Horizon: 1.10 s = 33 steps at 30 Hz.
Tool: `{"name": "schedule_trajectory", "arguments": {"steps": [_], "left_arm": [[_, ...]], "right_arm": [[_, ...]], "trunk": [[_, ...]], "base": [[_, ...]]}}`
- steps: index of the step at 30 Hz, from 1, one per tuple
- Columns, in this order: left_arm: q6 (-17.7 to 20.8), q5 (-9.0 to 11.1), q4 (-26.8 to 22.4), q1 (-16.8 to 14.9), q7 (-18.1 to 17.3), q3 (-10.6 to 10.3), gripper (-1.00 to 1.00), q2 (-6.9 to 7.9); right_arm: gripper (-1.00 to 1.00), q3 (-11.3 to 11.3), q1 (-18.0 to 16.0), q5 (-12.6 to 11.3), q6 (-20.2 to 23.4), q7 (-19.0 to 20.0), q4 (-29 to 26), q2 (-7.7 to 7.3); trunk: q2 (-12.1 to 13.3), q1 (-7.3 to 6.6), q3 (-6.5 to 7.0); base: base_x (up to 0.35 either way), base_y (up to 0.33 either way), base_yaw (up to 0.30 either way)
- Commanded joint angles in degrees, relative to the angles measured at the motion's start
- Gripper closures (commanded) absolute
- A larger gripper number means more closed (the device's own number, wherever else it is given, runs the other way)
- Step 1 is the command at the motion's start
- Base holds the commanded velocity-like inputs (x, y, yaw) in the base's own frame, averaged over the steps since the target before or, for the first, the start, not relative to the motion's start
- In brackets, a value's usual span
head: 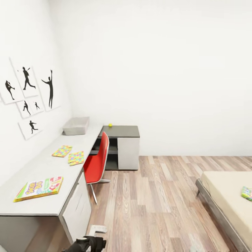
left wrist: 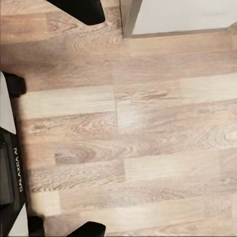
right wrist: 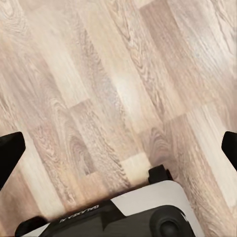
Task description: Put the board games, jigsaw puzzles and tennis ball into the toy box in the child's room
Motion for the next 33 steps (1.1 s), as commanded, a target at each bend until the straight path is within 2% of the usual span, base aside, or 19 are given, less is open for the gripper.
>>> {"name": "schedule_trajectory", "arguments": {"steps": [1,2,4,6,10,15,17,18,19,20,21,22,24,25,27,30,33], "left_arm": [[2.1,-0.5,-1.3,-0.6,0.0,-0.3,-1.0,-0.74],[3.4,-0.5,-2.2,-0.9,0.0,-0.5,-1.0,-0.99],[9.4,-0.5,-7.0,-1.9,-0.2,-1.0,-1.0,-1.36],[13.8,-0.3,-11.7,-2.3,-0.9,-1.3,-1.0,-1.41],[16.6,-0.3,-15.6,-2.6,-3.1,-1.4,-1.0,-1.43],[18.3,-0.1,-19.4,-2.6,-4.5,-1.1,-1.0,-1.16],[21.3,0.0,-23.0,-2.6,-4.7,-1.0,-1.0,-1.06],[24.9,0.1,-26.1,-2.5,-5.0,-0.9,-1.0,-0.91],[26.9,0.1,-27.8,-2.5,-5.2,-0.8,-1.0,-0.71],[30.9,0.2,-31.2,-2.4,-6.4,-0.5,-1.0,0.02],[32.6,0.3,-32.9,-2.3,-7.2,-0.4,-1.0,0.48],[35.2,0.3,-36.0,-1.9,-9.6,-0.1,-1.0,1.54],[36.8,0.4,-38.5,-1.3,-12.7,0.1,-1.0,2.71],[38.7,0.3,-42.1,-0.2,-21.6,0.3,-1.0,5.11],[39.1,0.2,-43.0,0.1,-26.3,0.5,-1.0,5.96],[39.5,0.2,-43.6,0.2,-30.3,0.9,-1.0,6.54],[39.6,-0.1,-43.9,0.3,-32.1,0.6,-1.0,6.72]], "right_arm": [[-1.0,-0.1,-0.8,-0.5,3.0,-0.2,-2.2,0.07],[-1.0,-0.1,-1.1,-0.6,4.6,-0.2,-3.4,0.08],[-1.0,-0.2,-2.0,-0.8,10.7,-0.2,-8.8,-0.09],[-1.0,-0.3,-2.3,-1.1,14.2,-0.3,-13.8,0.03],[-1.0,-0.2,-2.7,-1.1,16.1,-0.6,-17.4,0.21],[-1.0,0.0,-2.9,-1.1,17.2,-0.8,-21.8,0.24],[-1.0,0.1,-2.9,-1.1,17.5,-0.8,-23.2,0.22],[-1.0,0.0,-2.9,-1.1,18.0,-0.8,-23.8,0.17],[-1.0,0.0,-2.9,-1.1,18.2,-0.8,-24.1,0.16],[-1.0,-0.1,-2.9,-1.2,18.8,-0.8,-24.4,0.14],[-1.0,-0.1,-2.9,-1.2,19.0,-0.8,-24.5,0.13],[-1.0,-0.1,-2.8,-1.2,19.3,-0.8,-24.7,0.12],[-1.0,-0.1,-2.8,-1.2,19.5,-0.8,-24.8,0.11],[-1.0,0.2,-2.8,-0.7,19.7,-0.9,-24.9,0.16],[-1.0,0.2,-2.8,-0.7,19.7,-0.8,-24.9,0.17],[-1.0,0.2,-2.8,-0.9,19.7,-0.8,-24.9,0.18],[-1.0,0.0,-2.8,-1.0,19.7,-0.8,-25.0,0.19]], "trunk": [[-0.1,0.03,-0.17],[-0.1,0.03,-0.22],[-0.1,0.03,-0.34],[-0.1,0.03,-0.47],[-0.1,0.03,-0.76],[-0.1,0.03,-1.18],[-0.1,0.03,-1.28],[-0.1,0.03,-1.31],[-0.1,0.03,-1.34],[-0.1,0.03,-1.35],[-0.1,0.03,-1.36],[-0.1,0.03,-1.37],[-0.1,0.03,-1.38],[-0.1,0.03,-1.38],[-0.1,0.03,-1.39],[-0.1,0.03,-1.39],[-0.1,0.03,-1.39]], "base": [[0.118,-0.229,-0.236],[0.122,-0.236,-0.236],[0.126,-0.212,-0.231],[0.108,-0.115,-0.206],[0.054,-0.045,-0.179],[0.012,-0.01,-0.109],[0.003,-0.003,-0.045],[0.002,-0.002,-0.025],[0.002,-0.001,-0.02],[0.001,-0.001,-0.013],[0.001,-0.001,-0.01],[0.001,0.0,-0.007],[0.003,0.0,-0.005],[0.115,0.0,-0.001],[0.183,0.0,-0.001],[0.255,0.0,0.0],[0.298,0.0,0.0]]}}
